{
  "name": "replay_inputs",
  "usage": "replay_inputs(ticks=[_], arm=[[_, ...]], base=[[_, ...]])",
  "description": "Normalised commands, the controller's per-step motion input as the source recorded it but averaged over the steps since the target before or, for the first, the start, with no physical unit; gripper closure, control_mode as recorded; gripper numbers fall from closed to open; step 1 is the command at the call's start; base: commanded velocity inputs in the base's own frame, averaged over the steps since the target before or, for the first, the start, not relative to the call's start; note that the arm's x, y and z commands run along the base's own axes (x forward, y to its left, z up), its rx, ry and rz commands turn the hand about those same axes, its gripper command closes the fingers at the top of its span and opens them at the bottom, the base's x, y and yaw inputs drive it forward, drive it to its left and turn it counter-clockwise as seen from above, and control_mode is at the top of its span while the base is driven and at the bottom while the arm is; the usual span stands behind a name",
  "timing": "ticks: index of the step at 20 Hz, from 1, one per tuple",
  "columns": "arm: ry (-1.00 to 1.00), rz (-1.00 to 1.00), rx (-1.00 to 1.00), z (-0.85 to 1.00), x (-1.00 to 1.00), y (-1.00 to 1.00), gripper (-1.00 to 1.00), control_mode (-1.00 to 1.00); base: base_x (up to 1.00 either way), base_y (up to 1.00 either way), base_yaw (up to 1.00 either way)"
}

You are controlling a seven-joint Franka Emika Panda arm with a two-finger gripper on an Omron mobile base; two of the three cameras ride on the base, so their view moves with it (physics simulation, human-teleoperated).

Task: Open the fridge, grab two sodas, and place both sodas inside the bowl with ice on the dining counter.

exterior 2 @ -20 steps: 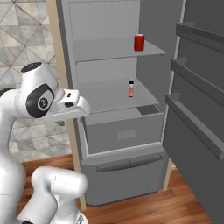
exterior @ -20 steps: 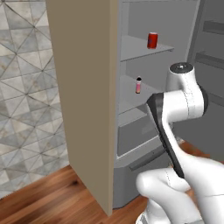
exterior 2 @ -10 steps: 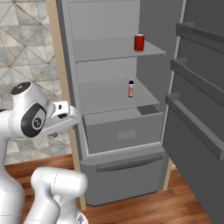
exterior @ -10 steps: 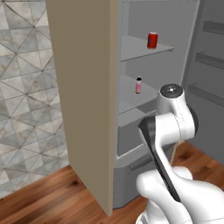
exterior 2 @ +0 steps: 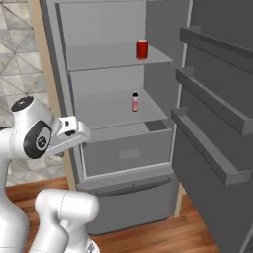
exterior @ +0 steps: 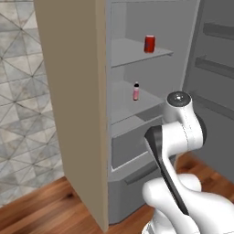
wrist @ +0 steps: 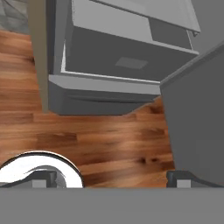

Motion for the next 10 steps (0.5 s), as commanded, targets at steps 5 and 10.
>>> replay_inputs(ticks=[5, 10], arm=[[0.00, 0.00, 0.00, 0.00, 0.00, 0.00, -1.00, 1.00], [0.00, 0.00, 0.00, 0.00, 0.00, 0.00, -1.00, 1.00]], base=[[0.41, -0.59, -0.05], [0.61, -0.42, -0.01]])
